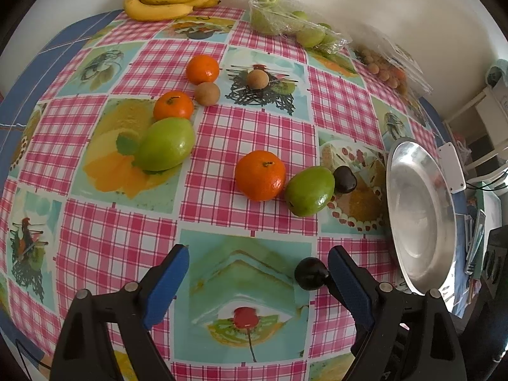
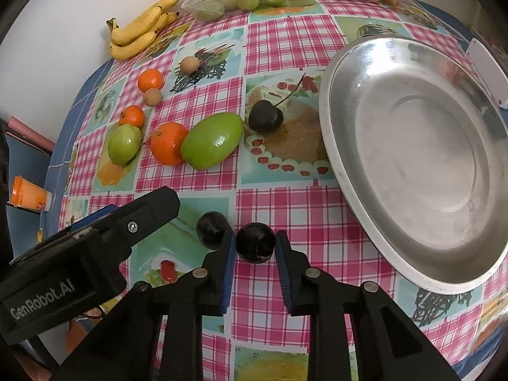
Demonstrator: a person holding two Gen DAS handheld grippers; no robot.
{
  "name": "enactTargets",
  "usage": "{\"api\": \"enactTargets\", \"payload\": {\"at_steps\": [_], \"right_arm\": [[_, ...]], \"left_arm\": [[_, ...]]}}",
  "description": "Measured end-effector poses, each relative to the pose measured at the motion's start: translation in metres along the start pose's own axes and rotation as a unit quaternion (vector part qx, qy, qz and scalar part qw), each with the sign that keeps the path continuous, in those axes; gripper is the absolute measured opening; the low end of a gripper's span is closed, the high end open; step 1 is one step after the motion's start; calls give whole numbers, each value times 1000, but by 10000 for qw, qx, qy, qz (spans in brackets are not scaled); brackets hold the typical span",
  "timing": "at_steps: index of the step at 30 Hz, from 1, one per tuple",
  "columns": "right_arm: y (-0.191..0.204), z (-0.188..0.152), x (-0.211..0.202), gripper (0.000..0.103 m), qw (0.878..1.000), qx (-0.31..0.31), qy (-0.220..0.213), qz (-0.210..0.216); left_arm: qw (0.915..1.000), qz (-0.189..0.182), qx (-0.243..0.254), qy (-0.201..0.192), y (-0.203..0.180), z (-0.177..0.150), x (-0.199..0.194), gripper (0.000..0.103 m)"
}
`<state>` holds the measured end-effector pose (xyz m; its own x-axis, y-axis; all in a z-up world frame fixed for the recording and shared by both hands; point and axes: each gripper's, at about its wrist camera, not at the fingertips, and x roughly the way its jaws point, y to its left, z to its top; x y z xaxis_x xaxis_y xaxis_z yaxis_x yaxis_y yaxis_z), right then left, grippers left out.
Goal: Organize fruits
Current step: 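Close the right gripper on a dark plum and lift it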
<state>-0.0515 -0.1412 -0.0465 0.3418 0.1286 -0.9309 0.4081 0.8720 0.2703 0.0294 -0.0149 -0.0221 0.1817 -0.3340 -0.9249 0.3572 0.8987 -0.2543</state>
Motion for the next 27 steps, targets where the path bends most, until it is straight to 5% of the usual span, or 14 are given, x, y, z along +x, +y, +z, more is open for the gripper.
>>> {"api": "enactTargets", "payload": {"at_steps": [8,27], "right_arm": [[-15,-3,-10,26,9996,277,-69,43],[-40,-7,-22,26,9981,601,-139,-10]], "left_arm": [[9997,-9,225,27,-9,-3,2,90],[9965,-329,647,408,-39,-14,21,38]]}}
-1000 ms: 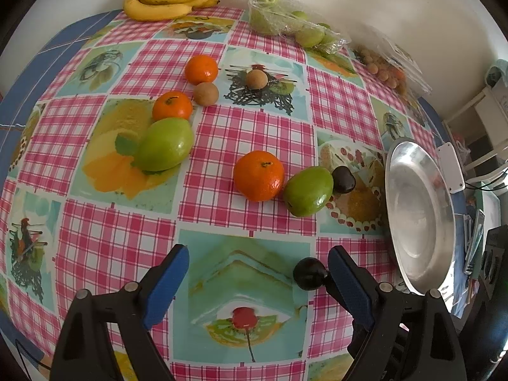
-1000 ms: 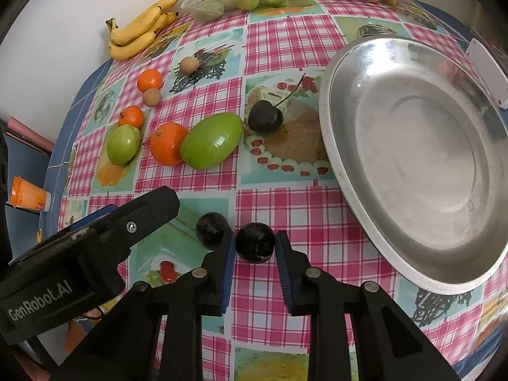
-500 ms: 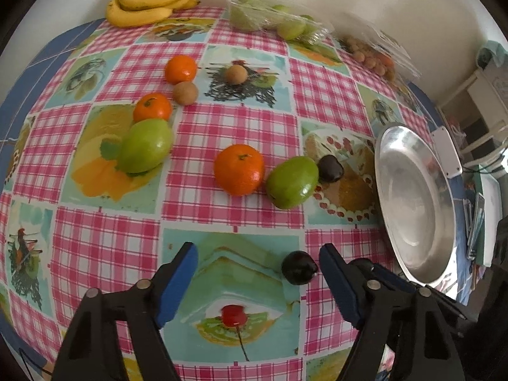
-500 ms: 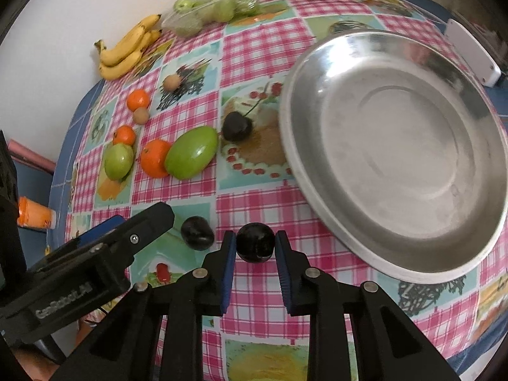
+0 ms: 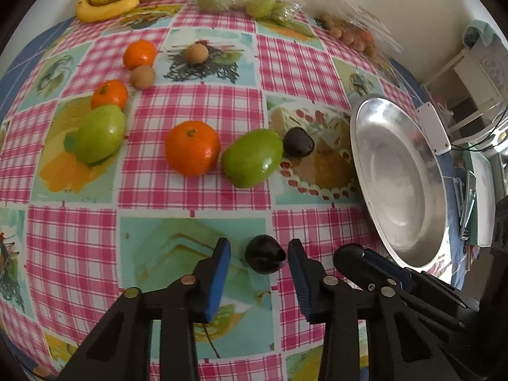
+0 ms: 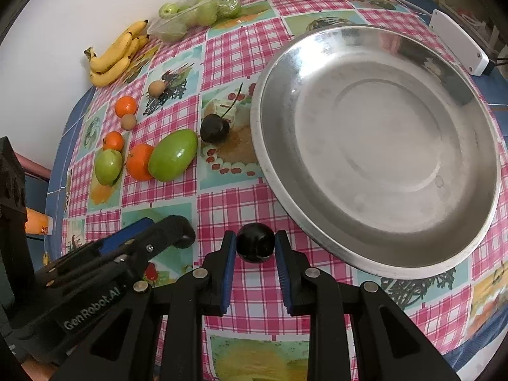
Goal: Organize fruits
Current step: 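Close the right gripper on a dark plum and lift it, then carry the plum over the steel bowl and open the right gripper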
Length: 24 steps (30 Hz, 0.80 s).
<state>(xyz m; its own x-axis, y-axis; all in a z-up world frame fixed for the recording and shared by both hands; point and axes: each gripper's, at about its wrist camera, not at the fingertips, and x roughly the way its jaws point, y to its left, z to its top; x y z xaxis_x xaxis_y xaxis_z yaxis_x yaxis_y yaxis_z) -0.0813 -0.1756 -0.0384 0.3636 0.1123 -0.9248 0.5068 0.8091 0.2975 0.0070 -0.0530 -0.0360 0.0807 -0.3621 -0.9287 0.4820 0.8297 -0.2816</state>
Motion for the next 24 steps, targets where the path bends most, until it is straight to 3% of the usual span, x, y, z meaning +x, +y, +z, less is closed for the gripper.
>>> {"api": "enactTargets", "payload": {"at_steps": [5,18,24], "right_arm": [[-5,-1,-1,26,10000,47,-3,2],[10,2,-26,26,9982,-162,-527,244],[13,13,-30,26,9972,-132,-729,59]], "left_arm": [[10000,4,41,5,-5,-3,1,29],[9980,27,-148,-607,5,8,-28,28],[9979,159,-154,-609,8,18,-26,28]]}}
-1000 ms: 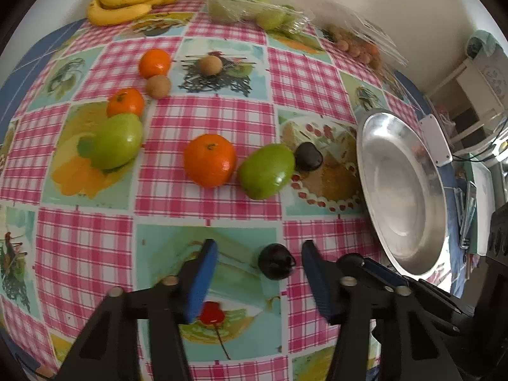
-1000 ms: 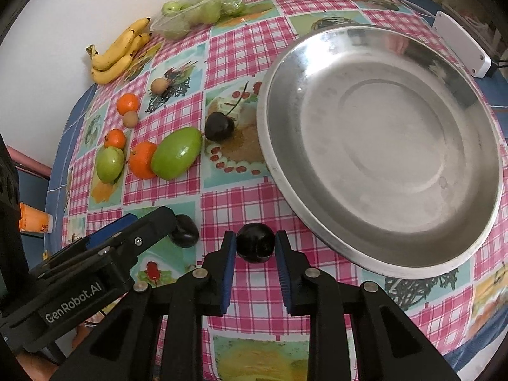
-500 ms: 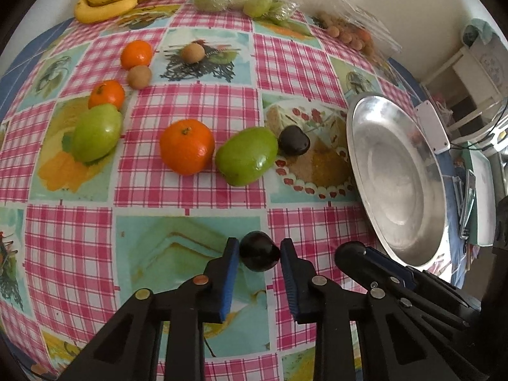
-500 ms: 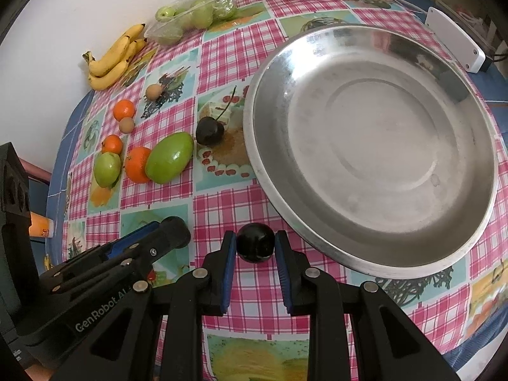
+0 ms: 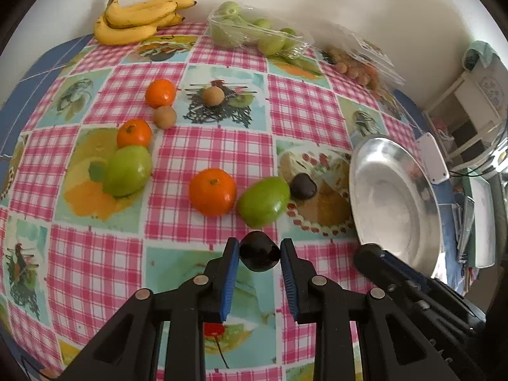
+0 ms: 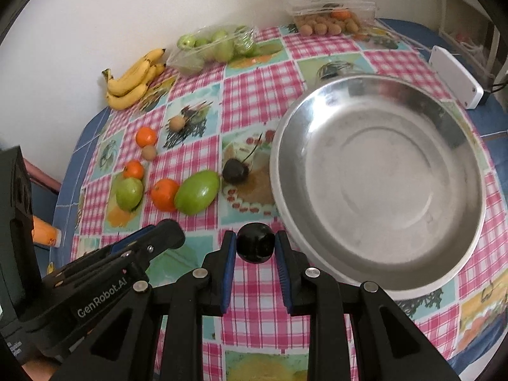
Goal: Organize fruits
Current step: 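Carry the plum over the steel bowl and open the right gripper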
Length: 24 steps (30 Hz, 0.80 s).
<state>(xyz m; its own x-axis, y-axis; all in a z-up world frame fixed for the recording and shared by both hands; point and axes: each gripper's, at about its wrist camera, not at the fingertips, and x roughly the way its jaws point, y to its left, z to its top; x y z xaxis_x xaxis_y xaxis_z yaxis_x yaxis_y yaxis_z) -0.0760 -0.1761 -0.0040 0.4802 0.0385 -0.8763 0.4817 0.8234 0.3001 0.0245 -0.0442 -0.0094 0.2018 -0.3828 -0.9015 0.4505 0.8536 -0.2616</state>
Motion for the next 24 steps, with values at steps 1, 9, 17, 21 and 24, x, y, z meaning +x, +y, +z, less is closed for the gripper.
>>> {"api": "enactTargets", "payload": {"at_steps": [1,9,17,21,24], "right_arm": [[-1,3,-1,26,10000,51,-38,-37],[-22,23,-10,26,9983,394,-315,-300],[-64,35,-16,26,9907,1003,-411,-820],[-90,39,-18,26,9845,1396,-439,-965],[-106,41,-20,26,9800,1634,-442,-1043]], "left_arm": [[10000,42,8,-3,0,2,0,28],[9989,217,399,-142,-21,26,-1,28],[9965,55,824,-150,-62,36,6,28],[9941,-72,1071,-180,-87,38,8,28],[9921,-116,1234,-171,-104,40,13,28]]}}
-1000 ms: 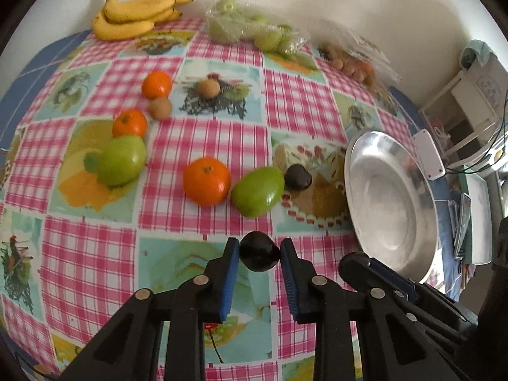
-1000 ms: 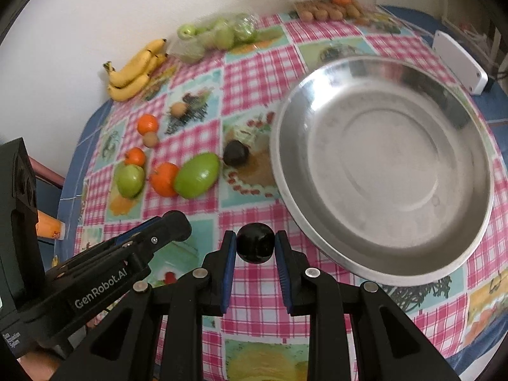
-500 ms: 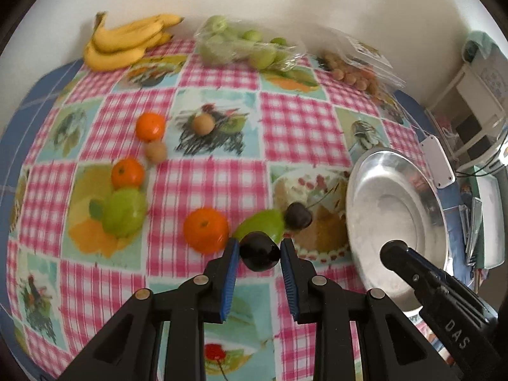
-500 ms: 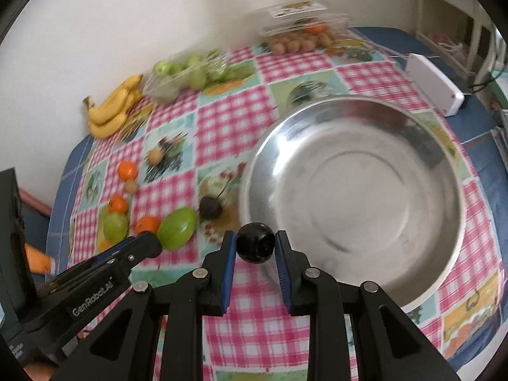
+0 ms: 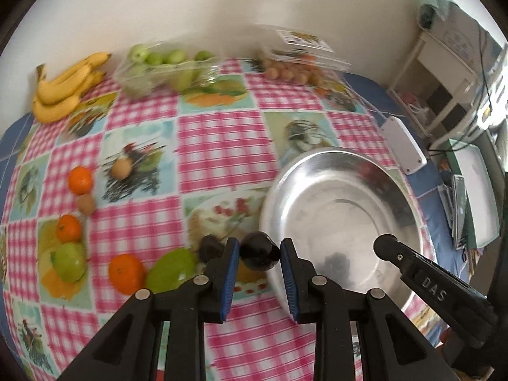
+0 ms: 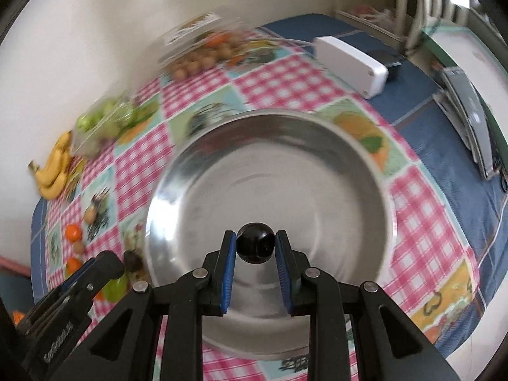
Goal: Organize fruits
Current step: 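Carry the plum over the steel bowl and open the right gripper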
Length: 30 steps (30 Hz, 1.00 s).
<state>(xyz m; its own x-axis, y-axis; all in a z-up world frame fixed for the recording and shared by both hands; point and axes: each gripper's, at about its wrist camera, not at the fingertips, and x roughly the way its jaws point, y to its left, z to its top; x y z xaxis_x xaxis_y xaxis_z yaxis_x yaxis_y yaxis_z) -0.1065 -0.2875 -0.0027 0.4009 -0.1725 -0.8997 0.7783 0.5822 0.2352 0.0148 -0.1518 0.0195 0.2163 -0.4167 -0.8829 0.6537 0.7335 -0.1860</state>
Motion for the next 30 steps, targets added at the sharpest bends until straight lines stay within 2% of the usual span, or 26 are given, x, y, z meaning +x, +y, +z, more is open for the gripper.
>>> {"api": "enactTargets", "payload": {"at_steps": [6,12,25,26,30], "right_arm": [[-22,9,7,26,9993,348,84,-109],[-28,11,19,26,9987,426,211,-186],[-34,11,26,27,9980,508,298,-242],[-34,10,26,27,9979,505,306,-249],[-32,9,27,27,9978,458,369,-294]], "left_arm": [[9997,-49,235,110,-22,3,18,29],[9992,-81,322,236,-33,1,36,29],[9987,-92,357,341,-34,-4,43,31],[9987,-96,374,345,-35,-5,43,32],[9987,-100,401,303,-36,-5,41,49]]}}
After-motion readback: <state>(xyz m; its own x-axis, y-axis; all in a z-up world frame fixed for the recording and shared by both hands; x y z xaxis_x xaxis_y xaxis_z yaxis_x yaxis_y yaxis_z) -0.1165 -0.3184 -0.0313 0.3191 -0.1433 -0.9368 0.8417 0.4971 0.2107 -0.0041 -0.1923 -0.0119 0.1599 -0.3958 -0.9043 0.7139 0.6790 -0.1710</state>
